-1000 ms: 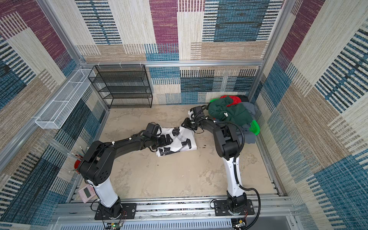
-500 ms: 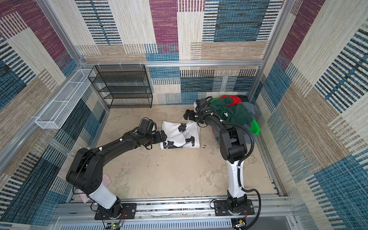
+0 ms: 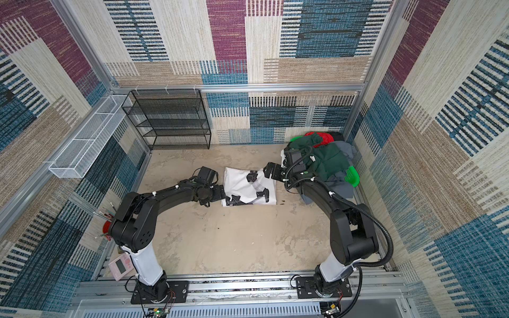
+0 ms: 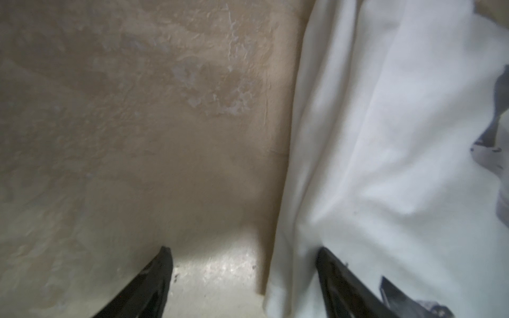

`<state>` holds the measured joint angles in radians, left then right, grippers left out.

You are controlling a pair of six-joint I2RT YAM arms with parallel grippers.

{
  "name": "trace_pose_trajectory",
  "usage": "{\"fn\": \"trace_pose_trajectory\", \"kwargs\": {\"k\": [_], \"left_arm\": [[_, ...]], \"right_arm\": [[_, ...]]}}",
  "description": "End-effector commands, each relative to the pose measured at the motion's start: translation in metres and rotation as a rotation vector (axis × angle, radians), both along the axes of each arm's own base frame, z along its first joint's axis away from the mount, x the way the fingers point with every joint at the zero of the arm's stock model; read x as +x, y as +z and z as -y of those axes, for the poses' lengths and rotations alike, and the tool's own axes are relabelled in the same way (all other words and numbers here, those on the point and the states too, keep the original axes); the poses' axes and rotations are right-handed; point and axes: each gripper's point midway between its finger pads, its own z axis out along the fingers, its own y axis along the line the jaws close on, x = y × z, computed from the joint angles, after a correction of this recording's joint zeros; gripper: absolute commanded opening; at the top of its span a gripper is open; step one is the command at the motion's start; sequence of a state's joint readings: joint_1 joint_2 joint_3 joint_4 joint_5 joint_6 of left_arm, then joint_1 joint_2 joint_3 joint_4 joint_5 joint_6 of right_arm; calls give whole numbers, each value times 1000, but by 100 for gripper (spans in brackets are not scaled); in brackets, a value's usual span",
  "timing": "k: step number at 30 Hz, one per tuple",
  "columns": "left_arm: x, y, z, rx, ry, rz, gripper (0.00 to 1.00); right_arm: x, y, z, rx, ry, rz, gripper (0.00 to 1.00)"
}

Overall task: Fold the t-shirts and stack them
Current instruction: 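Drag the shirt with the left gripper toward the shelf while the right gripper draws back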

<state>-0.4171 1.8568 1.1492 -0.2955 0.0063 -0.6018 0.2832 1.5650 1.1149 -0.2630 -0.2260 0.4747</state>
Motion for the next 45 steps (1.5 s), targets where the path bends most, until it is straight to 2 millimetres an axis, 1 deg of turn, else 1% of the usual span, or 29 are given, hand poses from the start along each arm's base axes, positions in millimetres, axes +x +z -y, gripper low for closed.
{"fn": "trace_pose_trajectory", "kwargs": {"k": [1, 7, 12, 13, 15, 18, 19, 20, 23, 27, 30, 34, 41, 43, 45], "left_arm": [[5, -4, 4, -10, -8, 2, 78], [11, -14, 20, -50, -33, -23, 73], [16, -12, 31, -46, -58, -6, 68], [16, -13, 33, -37, -65, -9, 64], [18, -15, 37, -24, -77, -22, 53], [19, -22, 42, -19, -88, -43, 14], [19, -25, 43, -24, -88, -53, 5], [19, -27, 44, -27, -86, -58, 0], [20, -24, 42, -16, -88, -56, 0], [27, -11, 26, 63, -103, -40, 0], [34, 3, 9, 117, -111, -23, 0], [43, 23, -16, 214, -128, -4, 0], [57, 51, -73, 383, -114, -9, 0], [60, 56, -90, 435, -95, -20, 0], [62, 58, -104, 450, -74, -20, 0]], "right_arm": [[-7, 8, 0, 40, -15, 30, 99], [-22, 1, 8, 25, -33, 9, 99], [-31, -1, 11, 27, -39, 6, 99], [-32, -1, 11, 28, -39, 6, 99], [-35, -3, 13, 24, -43, 4, 99], [-39, -7, 16, 16, -52, -3, 99], [-41, -9, 18, 14, -61, -5, 99], [-42, -11, 19, 14, -64, -8, 99], [-48, -15, 21, 13, -70, -6, 99], [-58, -20, 24, 17, -68, 11, 99], [-64, -22, 26, 18, -68, 24, 98], [-69, -23, 35, -12, -97, 35, 98], [-81, -14, 38, -3, -86, 90, 99], [-84, -12, 38, 5, -84, 107, 98], [-86, -9, 39, 11, -83, 122, 99]]}}
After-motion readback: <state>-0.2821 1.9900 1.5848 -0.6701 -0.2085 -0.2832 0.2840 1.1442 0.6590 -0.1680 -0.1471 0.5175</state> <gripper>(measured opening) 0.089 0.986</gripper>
